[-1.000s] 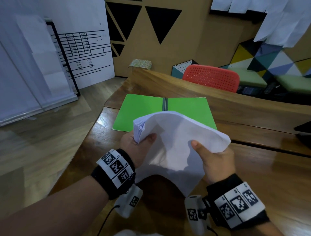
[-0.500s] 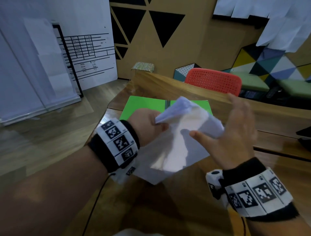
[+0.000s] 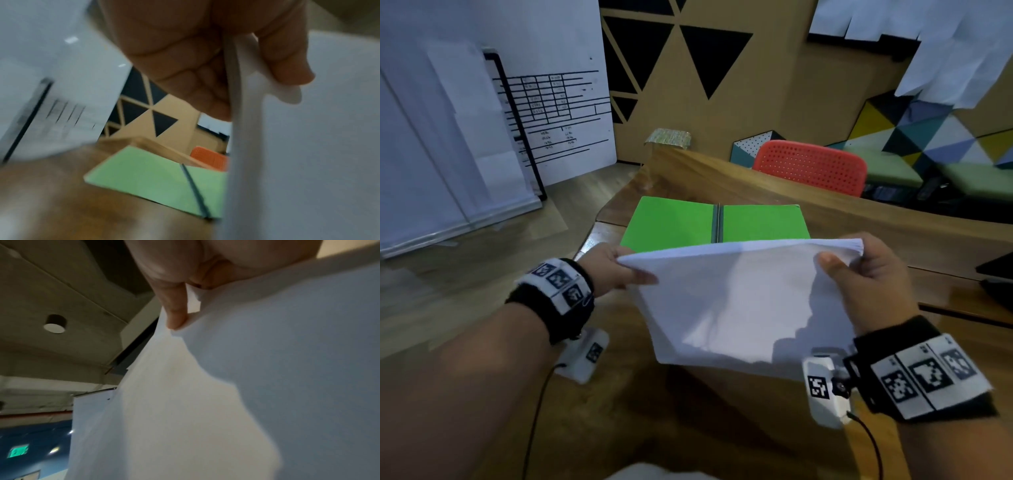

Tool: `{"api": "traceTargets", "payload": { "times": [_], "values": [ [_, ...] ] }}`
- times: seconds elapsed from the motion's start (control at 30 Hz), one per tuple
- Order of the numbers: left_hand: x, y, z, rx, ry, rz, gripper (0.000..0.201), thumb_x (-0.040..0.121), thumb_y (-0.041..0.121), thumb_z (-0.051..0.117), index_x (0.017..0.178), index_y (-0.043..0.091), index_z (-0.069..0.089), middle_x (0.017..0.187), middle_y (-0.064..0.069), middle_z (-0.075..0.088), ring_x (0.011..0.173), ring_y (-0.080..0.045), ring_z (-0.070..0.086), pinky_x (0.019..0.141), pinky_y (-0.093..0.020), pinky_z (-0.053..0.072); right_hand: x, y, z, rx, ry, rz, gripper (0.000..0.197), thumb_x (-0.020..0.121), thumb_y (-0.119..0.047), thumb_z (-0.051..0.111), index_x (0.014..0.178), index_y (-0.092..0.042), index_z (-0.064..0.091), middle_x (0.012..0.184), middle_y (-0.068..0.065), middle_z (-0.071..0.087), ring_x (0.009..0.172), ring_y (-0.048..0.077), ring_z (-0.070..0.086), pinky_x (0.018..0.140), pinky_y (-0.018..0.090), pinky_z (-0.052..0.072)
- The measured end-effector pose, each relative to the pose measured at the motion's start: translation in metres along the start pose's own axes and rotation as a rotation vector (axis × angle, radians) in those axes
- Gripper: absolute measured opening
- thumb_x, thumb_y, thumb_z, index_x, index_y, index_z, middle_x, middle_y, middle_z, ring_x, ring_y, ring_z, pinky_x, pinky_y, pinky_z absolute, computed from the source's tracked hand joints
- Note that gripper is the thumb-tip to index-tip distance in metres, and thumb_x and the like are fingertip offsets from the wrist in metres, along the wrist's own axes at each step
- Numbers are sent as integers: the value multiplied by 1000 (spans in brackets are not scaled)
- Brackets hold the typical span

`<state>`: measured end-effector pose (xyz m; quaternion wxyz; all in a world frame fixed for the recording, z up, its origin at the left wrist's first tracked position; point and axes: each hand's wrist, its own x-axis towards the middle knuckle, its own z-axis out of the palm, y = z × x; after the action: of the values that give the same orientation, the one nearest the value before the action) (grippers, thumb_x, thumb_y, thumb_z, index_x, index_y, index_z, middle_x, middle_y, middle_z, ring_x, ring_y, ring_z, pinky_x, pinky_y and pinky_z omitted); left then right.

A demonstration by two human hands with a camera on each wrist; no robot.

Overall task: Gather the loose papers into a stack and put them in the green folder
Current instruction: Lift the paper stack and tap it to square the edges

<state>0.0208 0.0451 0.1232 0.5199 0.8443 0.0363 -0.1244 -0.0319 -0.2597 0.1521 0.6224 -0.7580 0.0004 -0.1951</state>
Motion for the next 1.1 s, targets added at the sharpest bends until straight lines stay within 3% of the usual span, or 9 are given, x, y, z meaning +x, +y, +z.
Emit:
{"api": "traceTargets", "payload": {
  "times": [0.07, 0.13, 0.23, 0.37, 0.6, 0.77, 0.9, 1.0, 1.1],
  "values": [
    [10, -14, 6, -376, 113, 1, 60, 14, 35, 94, 65, 11, 74, 64, 2, 75, 68, -19, 68, 60, -24, 59, -4, 14, 4, 38, 75, 50, 25, 85, -2, 62, 69, -21, 58, 65, 5, 58, 63, 20, 51, 64, 35, 43],
    [1, -5, 23, -441, 246, 48, 39, 35, 28, 90, 65, 14, 69, 52, 10, 71, 68, -16, 67, 54, -17, 55, -10, 25, 14, 48, 158, 85, 29, 86, -2, 61, 66, -21, 51, 58, -3, 52, 58, 14, 47, 57, 26, 39],
    [-16, 4, 49, -363, 376, 56, 15, 74, 9, 69, 63, 14, 61, 38, 6, 59, 35, 5, 53, 34, -6, 40, -22, 52, 29, 38, 232, 166, 38, 87, -6, 60, 62, -32, 51, 60, -5, 49, 60, 12, 45, 57, 25, 38],
    [-14, -19, 63, -296, 342, 62, 23, 74, 12, 74, 63, 18, 54, 53, 3, 55, 47, -5, 48, 41, -12, 41, -34, 77, 33, -74, 227, 316, 26, 88, -16, 61, 70, -26, 44, 68, -1, 49, 69, 18, 46, 59, 28, 37],
    [-4, -16, 56, -449, 366, 37, 22, 85, 14, 61, 65, 24, 55, 66, -1, 54, 59, -14, 50, 39, -14, 43, -28, 71, 27, 107, 389, 422, 25, 87, -22, 62, 66, -21, 49, 67, 0, 48, 65, 16, 43, 54, 26, 32],
    [9, -18, 54, -598, 324, 56, 15, 65, 22, 61, 51, 26, 65, 54, 8, 66, 54, -12, 52, 46, -17, 44, -16, 77, 26, 114, 414, 428, 27, 82, -23, 67, 58, -25, 55, 66, 1, 50, 73, 21, 44, 65, 30, 35],
    [12, -20, 51, -623, 301, 71, 8, 59, 32, 62, 53, 29, 67, 57, 10, 68, 61, -15, 54, 55, -23, 45, -13, 77, 22, 135, 374, 411, 21, 82, -25, 68, 67, -26, 53, 67, 2, 49, 64, 17, 43, 55, 27, 38],
    [8, -26, 51, -545, 224, 120, 52, 37, 59, 81, 75, 27, 63, 59, 8, 66, 59, -8, 63, 46, -15, 50, -19, 74, 21, 265, 223, 447, 39, 59, -32, 83, 89, -22, 60, 83, 1, 63, 71, 15, 59, 62, 24, 54],
    [4, -21, 60, -470, 265, 18, 24, 64, 26, 82, 74, 18, 62, 63, 7, 62, 68, -16, 61, 43, -6, 46, -23, 67, 26, 198, 230, 504, 36, 66, -10, 81, 97, -9, 62, 77, -2, 62, 72, 16, 59, 75, 29, 48]
  ]
}}
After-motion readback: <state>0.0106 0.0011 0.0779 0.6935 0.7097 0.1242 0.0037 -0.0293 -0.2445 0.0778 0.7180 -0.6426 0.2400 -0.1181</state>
